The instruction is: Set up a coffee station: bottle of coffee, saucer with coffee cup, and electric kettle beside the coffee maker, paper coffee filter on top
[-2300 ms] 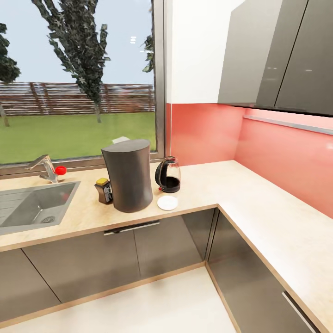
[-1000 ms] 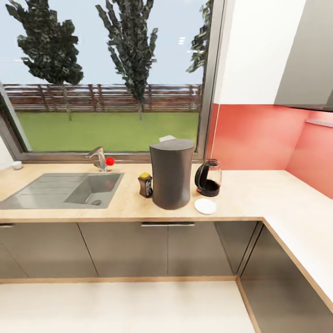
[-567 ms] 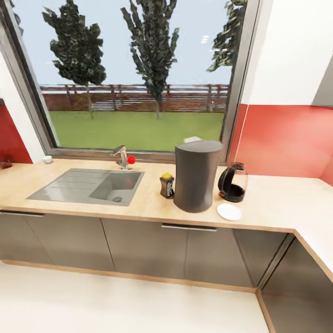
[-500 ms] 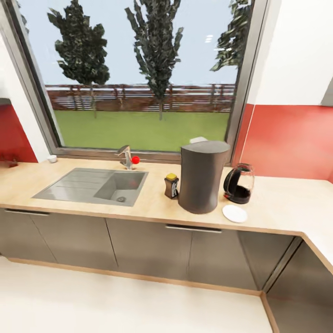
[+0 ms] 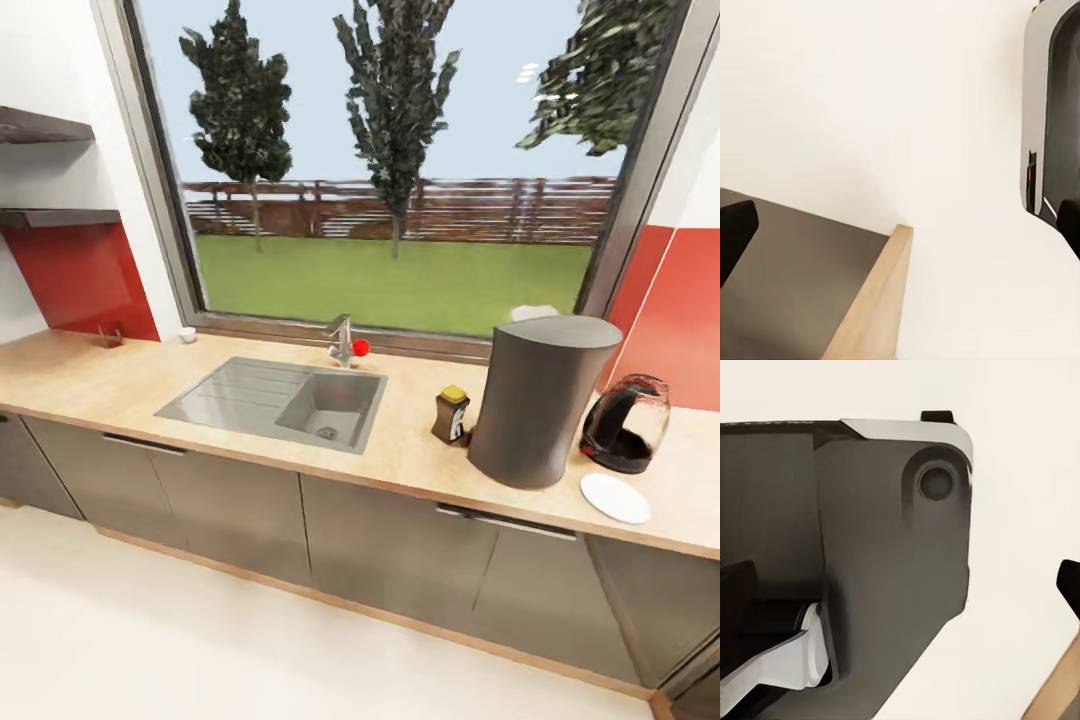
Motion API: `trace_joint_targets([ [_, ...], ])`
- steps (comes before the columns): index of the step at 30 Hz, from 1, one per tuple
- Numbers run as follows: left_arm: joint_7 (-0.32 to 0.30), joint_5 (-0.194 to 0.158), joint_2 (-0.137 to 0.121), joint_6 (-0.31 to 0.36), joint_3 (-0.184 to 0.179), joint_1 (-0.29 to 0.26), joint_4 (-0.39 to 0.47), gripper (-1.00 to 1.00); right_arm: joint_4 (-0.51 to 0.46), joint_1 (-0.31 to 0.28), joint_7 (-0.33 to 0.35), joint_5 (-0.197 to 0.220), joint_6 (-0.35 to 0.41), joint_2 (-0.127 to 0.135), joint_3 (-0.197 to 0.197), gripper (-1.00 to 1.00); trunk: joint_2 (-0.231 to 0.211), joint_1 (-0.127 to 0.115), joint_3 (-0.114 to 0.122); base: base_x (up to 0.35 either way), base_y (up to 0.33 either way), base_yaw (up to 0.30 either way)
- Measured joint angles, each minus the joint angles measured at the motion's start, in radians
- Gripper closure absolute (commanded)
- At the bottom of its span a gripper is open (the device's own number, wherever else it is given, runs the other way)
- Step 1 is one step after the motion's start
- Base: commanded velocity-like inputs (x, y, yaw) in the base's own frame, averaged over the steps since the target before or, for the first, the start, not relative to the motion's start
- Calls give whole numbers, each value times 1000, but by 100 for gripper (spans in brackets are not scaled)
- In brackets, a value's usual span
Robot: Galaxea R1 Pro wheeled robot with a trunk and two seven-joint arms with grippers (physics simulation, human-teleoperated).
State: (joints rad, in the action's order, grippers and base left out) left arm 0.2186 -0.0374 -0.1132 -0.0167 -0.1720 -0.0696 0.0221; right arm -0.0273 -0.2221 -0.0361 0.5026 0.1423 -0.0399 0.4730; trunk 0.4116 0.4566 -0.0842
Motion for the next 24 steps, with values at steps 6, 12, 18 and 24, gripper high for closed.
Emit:
trace_joint_targets([
  [6,0,0,0,0,0,0,5,-100,0,0,0,2,0,0,0,-100,0,0,-2,142,291,272],
  [12,0,1,1,0,0,0,16,-100,0,0,0,3,0,-1,0,-100,0,0,-5,168,295,266],
  [18,0,1,3,0,0,0,19,-100,0,0,0,3,-1,-3,0,-100,0,0,-7,203,296,252],
  [24,0,1,3,0,0,0,19,-100,1,0,-2,2,-1,-2,0,-100,0,0,-8,210,295,153],
])
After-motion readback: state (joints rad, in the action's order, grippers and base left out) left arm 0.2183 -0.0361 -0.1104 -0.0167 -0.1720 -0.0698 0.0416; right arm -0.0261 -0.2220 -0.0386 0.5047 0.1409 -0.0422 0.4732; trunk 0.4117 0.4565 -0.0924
